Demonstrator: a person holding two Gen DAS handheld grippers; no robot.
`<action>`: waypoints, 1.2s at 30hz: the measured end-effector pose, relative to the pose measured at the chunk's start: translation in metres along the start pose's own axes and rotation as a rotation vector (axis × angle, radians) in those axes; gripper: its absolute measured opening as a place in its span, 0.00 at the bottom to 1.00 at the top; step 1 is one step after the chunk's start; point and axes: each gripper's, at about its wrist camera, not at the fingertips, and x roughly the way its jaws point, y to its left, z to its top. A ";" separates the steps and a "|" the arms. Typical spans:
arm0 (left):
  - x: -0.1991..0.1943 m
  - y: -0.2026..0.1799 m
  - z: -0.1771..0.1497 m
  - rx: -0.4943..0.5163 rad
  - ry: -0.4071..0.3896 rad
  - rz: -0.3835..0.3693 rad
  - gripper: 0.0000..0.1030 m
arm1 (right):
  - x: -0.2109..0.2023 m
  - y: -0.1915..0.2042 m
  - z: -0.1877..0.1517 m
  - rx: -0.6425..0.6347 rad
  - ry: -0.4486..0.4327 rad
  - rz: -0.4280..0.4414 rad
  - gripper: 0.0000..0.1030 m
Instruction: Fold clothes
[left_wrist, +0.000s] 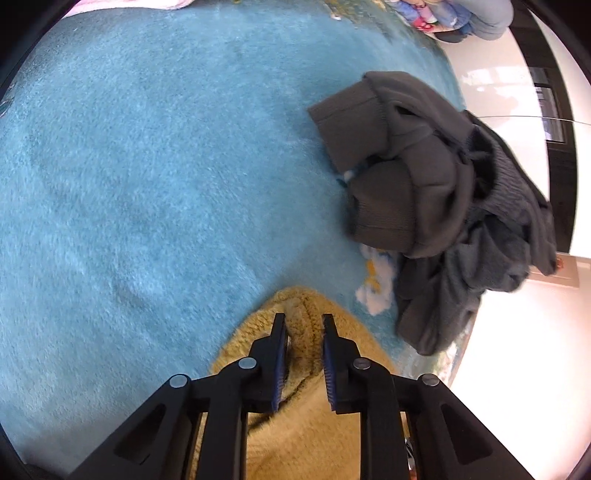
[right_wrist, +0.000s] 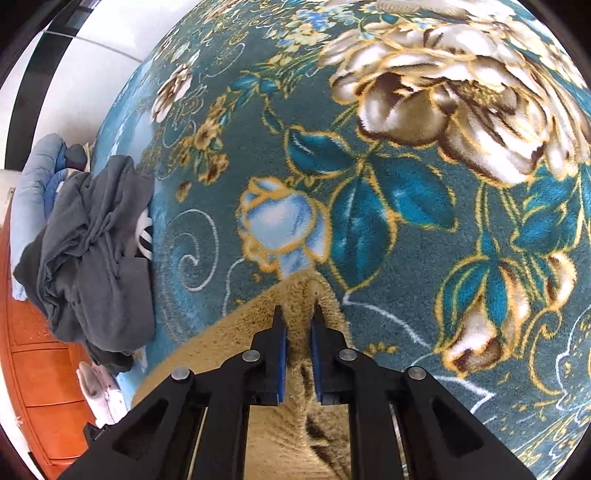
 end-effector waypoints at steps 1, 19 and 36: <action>-0.004 -0.001 -0.003 0.017 -0.001 -0.002 0.23 | -0.002 0.000 -0.002 -0.004 0.003 0.008 0.14; -0.037 0.031 -0.122 0.174 0.027 0.154 0.57 | -0.039 -0.052 -0.111 0.001 0.190 0.024 0.42; -0.035 0.042 -0.151 0.147 0.084 0.162 0.20 | -0.035 -0.033 -0.158 -0.052 0.203 0.081 0.24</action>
